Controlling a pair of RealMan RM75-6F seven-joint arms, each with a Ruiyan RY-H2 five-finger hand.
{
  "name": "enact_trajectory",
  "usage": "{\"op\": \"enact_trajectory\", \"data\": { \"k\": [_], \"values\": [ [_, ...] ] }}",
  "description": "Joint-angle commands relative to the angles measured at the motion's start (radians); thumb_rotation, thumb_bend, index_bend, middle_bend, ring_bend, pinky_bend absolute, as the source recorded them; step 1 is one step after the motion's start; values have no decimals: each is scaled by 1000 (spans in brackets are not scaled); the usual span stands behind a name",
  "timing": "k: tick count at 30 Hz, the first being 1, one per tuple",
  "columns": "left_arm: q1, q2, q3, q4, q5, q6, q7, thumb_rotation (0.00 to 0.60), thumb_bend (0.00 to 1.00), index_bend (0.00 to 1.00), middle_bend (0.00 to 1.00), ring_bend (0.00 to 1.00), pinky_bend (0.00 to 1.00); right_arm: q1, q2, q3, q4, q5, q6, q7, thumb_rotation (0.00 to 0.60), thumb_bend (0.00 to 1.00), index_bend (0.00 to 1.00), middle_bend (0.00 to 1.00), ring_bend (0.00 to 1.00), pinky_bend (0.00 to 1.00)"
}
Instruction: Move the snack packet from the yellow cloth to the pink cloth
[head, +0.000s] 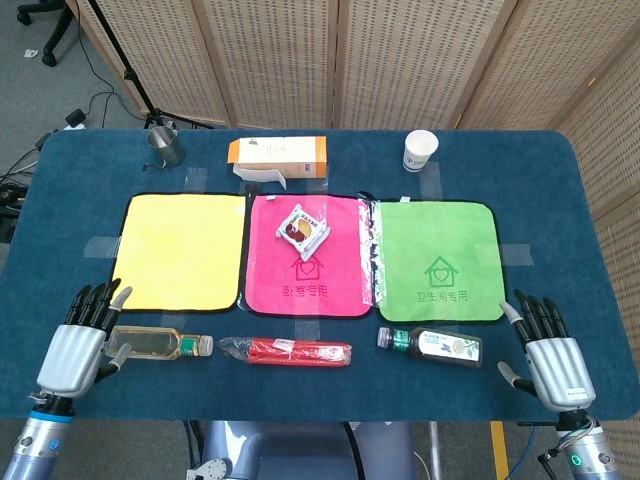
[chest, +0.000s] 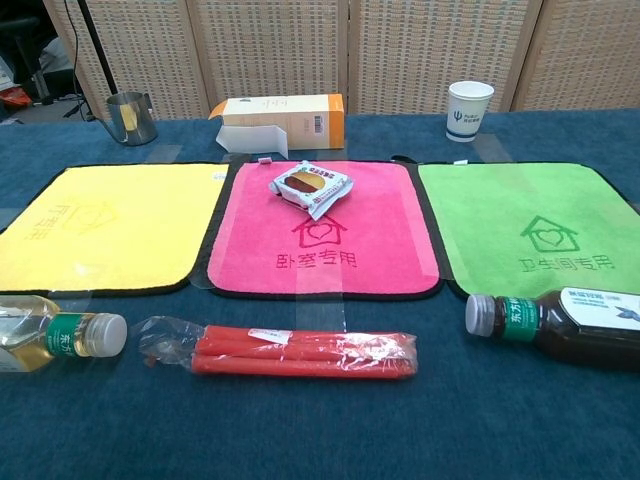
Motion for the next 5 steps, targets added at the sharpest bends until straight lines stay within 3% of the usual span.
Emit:
{"op": "enact_trajectory", "data": {
  "k": [1,5],
  "values": [
    [-2,0,-4,6,-6,-8,-8,600,309,0,0,0,0,6,-4,5,0,6,-7,-7,600,260,96,0,0,0],
    [-5,-2,-12,15,-15,-17,-12,600,310,0,0,0,0,12,-14,5,9,11,-21,-26,600,260,95,0,0,0]
  ]
}}
